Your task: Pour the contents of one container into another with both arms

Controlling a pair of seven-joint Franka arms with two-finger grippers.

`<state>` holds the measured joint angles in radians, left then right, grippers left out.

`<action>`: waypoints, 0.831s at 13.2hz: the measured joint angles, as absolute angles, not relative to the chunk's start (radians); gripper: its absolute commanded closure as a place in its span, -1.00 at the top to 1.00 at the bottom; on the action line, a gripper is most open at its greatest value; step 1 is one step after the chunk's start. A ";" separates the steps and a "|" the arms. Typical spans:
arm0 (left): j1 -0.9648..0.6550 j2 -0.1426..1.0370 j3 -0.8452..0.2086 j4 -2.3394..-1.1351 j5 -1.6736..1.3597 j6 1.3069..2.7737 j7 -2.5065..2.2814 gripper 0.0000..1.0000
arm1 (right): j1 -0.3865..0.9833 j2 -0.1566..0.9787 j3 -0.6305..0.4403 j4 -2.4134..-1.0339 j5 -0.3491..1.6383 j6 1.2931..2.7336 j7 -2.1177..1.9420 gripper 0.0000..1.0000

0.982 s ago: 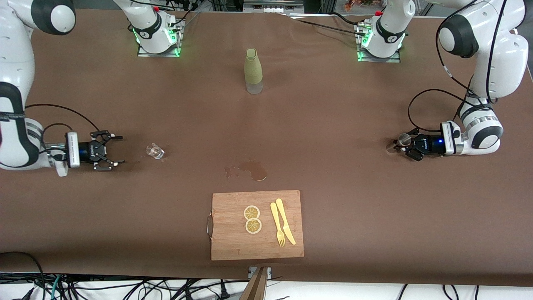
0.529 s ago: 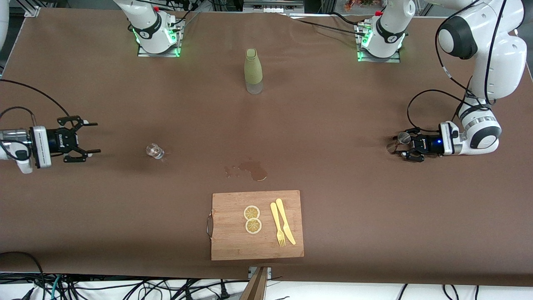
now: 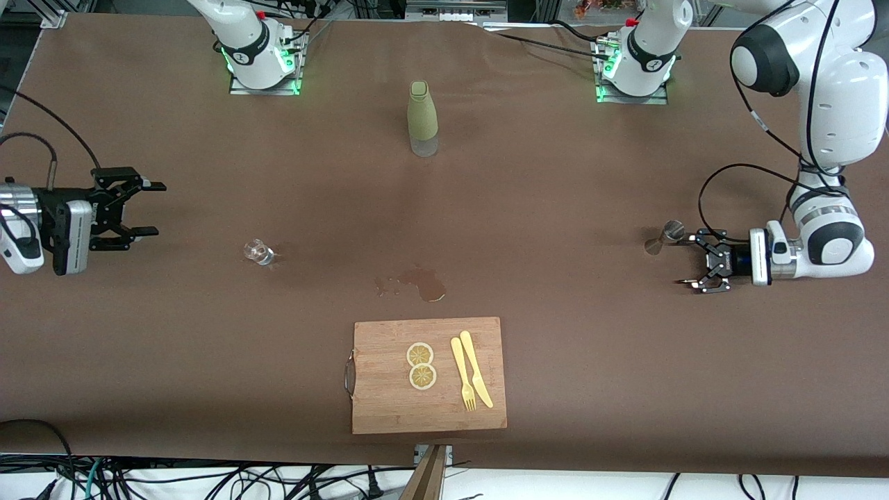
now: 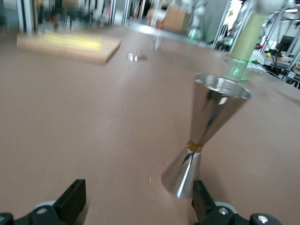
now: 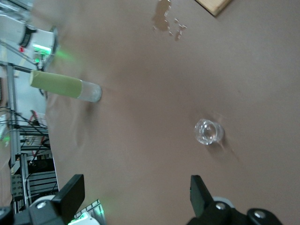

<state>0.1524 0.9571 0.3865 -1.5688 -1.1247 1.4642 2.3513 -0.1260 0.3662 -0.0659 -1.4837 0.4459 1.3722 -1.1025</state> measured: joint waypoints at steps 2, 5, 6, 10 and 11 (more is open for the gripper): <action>0.131 0.921 0.387 -1.526 -1.015 1.508 2.126 1.00 | -0.083 0.296 -0.066 -1.485 0.346 1.379 -0.963 1.00; 0.101 0.851 0.394 -1.449 -0.842 1.541 1.757 1.00 | -0.049 0.212 -0.067 -1.501 0.212 1.376 -0.790 1.00; 0.089 0.821 0.396 -1.426 -0.789 1.542 1.631 1.00 | -0.034 0.184 -0.068 -1.514 0.167 1.376 -0.725 1.00; -0.008 0.633 0.399 -1.389 -0.577 1.541 1.099 1.00 | 0.054 0.105 -0.069 -1.561 0.015 1.380 -0.434 1.00; -0.046 0.569 0.399 -1.388 -0.518 1.536 0.961 1.00 | 0.077 0.089 -0.069 -1.580 -0.029 1.394 -0.377 1.00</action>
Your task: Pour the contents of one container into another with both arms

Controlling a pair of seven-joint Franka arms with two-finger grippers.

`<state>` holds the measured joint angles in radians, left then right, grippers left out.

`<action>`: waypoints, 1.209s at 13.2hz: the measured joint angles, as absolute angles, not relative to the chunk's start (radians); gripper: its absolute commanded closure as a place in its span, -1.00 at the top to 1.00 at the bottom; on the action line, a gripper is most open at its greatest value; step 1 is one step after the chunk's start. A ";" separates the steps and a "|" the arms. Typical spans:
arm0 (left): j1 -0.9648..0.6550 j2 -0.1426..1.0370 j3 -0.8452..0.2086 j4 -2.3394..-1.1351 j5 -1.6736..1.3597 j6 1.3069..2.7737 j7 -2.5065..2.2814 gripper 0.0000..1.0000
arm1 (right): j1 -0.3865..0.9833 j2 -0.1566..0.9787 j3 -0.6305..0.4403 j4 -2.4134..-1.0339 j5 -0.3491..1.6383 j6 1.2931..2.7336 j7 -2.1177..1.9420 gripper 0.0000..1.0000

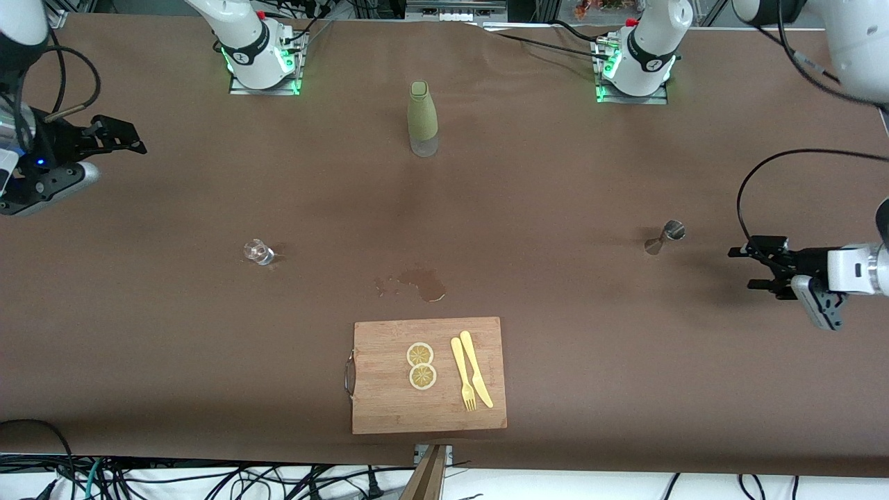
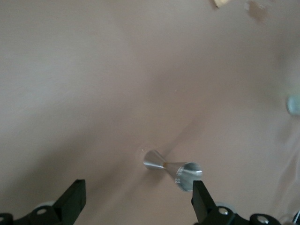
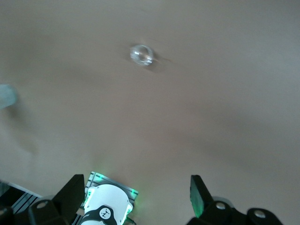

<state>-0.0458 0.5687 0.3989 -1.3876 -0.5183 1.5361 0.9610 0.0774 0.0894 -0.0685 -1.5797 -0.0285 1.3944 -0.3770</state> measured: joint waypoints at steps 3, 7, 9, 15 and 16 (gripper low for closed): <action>-0.143 0.402 0.394 -1.387 -0.361 1.463 0.625 1.00 | 0.099 0.034 -0.072 -1.680 -0.077 1.550 -0.290 1.00; -0.172 0.239 0.293 -1.388 -0.232 1.331 0.333 1.00 | 0.094 -0.016 -0.113 -1.741 -0.053 1.646 -0.087 1.00; -0.172 0.191 0.220 -1.388 -0.212 1.272 0.147 1.00 | 0.094 -0.031 -0.114 -1.740 -0.024 1.648 -0.066 1.00; -0.174 0.135 0.114 -1.375 -0.080 1.274 0.027 1.00 | 0.062 -0.048 -0.115 -1.738 -0.016 1.634 -0.101 1.00; -0.174 0.135 0.110 -1.375 -0.079 1.290 0.026 1.00 | 0.062 -0.048 -0.114 -1.739 -0.015 1.626 -0.101 1.00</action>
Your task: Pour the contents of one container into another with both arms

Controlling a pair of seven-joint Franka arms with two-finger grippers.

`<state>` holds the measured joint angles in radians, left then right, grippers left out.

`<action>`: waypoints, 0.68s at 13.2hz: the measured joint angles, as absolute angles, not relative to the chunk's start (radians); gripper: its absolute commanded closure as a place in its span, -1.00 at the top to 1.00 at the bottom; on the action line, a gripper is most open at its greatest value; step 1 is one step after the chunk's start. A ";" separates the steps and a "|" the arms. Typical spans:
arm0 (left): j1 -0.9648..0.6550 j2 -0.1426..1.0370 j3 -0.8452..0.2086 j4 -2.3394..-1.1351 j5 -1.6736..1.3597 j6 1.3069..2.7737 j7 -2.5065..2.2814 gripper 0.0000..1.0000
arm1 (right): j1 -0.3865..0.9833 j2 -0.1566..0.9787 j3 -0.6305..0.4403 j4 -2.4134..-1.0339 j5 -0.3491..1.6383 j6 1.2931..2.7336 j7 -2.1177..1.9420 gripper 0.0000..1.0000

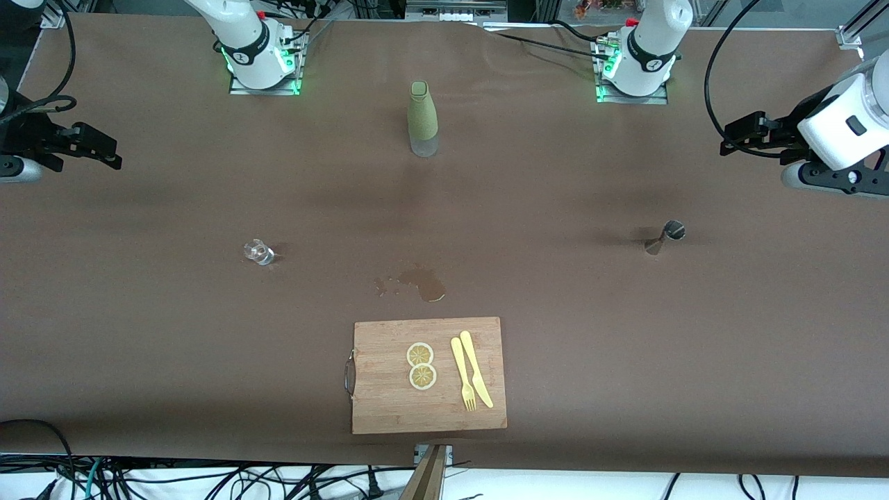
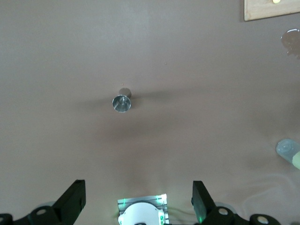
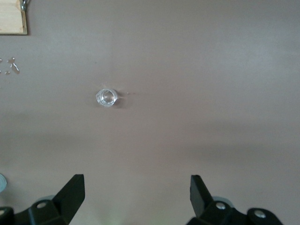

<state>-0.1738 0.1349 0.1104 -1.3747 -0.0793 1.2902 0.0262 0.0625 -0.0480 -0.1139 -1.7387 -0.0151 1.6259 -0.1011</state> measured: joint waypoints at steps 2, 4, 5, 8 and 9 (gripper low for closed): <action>-0.174 0.143 0.097 -1.375 -0.079 1.347 0.024 1.00 | 0.063 -0.048 -0.114 -1.739 -0.015 1.622 -0.102 1.00; -0.174 0.153 0.087 -1.375 -0.079 1.387 0.021 1.00 | 0.063 -0.048 -0.114 -1.739 -0.015 1.622 -0.103 1.00; -0.174 0.158 0.080 -1.374 -0.079 1.396 0.005 1.00 | 0.063 -0.048 -0.114 -1.739 -0.015 1.622 -0.103 1.00; -0.173 0.163 0.068 -1.366 -0.079 1.400 -0.065 1.00 | 0.063 -0.043 -0.114 -1.721 -0.012 1.623 -0.104 1.00; -0.170 0.163 0.068 -1.364 -0.079 1.400 -0.071 1.00 | 0.063 -0.040 -0.114 -1.710 -0.007 1.623 -0.104 1.00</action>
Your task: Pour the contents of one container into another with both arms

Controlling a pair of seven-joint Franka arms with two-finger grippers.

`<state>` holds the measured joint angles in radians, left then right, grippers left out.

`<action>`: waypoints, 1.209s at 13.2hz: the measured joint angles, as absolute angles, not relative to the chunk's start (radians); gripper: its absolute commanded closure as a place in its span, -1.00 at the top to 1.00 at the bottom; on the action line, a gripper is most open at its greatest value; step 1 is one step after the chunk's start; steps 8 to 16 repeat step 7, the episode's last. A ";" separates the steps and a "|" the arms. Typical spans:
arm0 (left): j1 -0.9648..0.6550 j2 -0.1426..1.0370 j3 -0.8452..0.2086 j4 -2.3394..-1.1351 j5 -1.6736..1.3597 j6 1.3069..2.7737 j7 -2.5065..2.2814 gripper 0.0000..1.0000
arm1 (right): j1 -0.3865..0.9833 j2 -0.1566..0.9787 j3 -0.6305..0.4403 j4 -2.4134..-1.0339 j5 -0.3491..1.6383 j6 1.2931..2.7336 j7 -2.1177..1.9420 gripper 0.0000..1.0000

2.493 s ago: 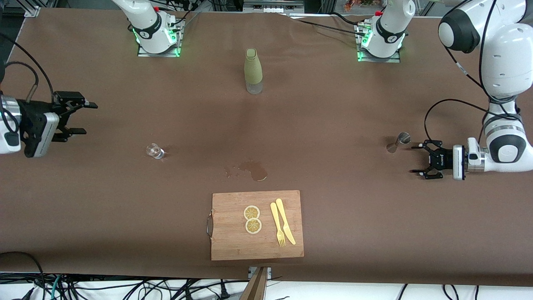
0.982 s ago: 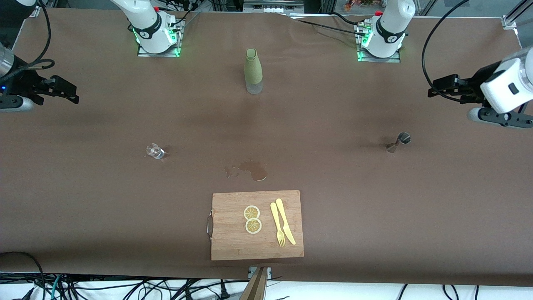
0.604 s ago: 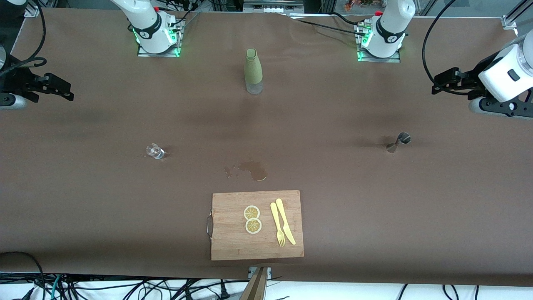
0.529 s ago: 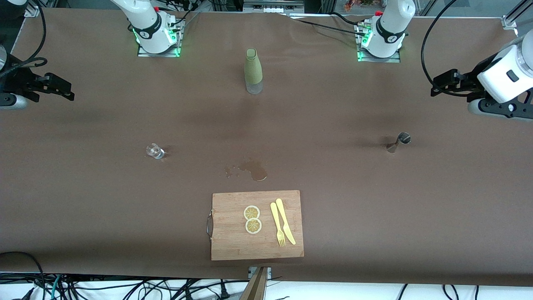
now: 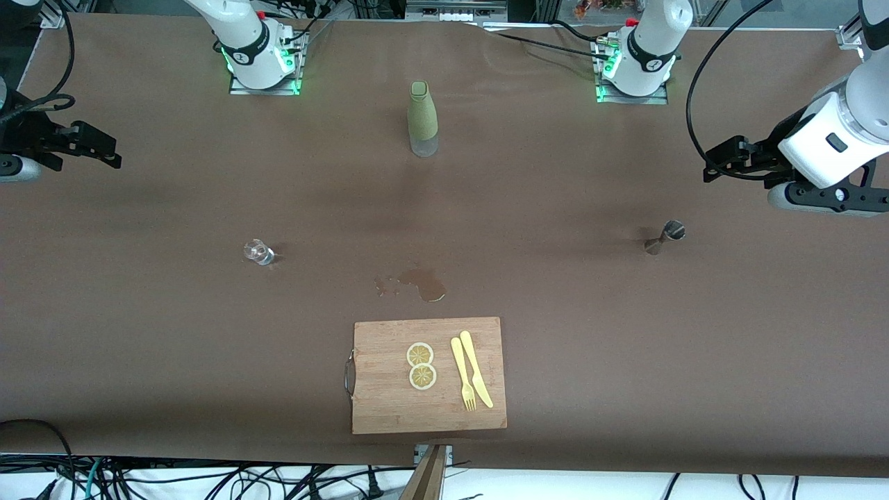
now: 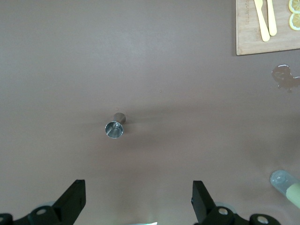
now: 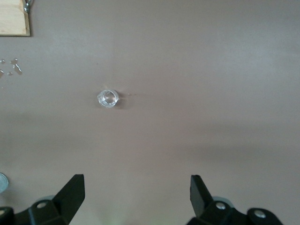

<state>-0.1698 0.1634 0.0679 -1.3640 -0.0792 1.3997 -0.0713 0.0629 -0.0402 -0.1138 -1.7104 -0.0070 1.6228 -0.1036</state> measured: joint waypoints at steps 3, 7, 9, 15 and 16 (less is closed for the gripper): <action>-0.162 0.163 0.068 -1.362 -0.079 1.400 -0.073 1.00 | 0.063 -0.034 -0.114 -1.698 -0.002 1.612 -0.104 1.00; -0.161 0.163 0.068 -1.361 -0.079 1.400 -0.074 1.00 | 0.062 -0.033 -0.115 -1.688 -0.002 1.584 -0.105 1.00; -0.161 0.163 0.068 -1.361 -0.079 1.400 -0.074 1.00 | 0.062 -0.033 -0.115 -1.688 -0.002 1.584 -0.105 1.00; -0.161 0.163 0.068 -1.361 -0.079 1.400 -0.074 1.00 | 0.062 -0.033 -0.115 -1.688 -0.002 1.584 -0.105 1.00; -0.161 0.163 0.068 -1.361 -0.079 1.400 -0.074 1.00 | 0.062 -0.033 -0.115 -1.688 -0.002 1.584 -0.105 1.00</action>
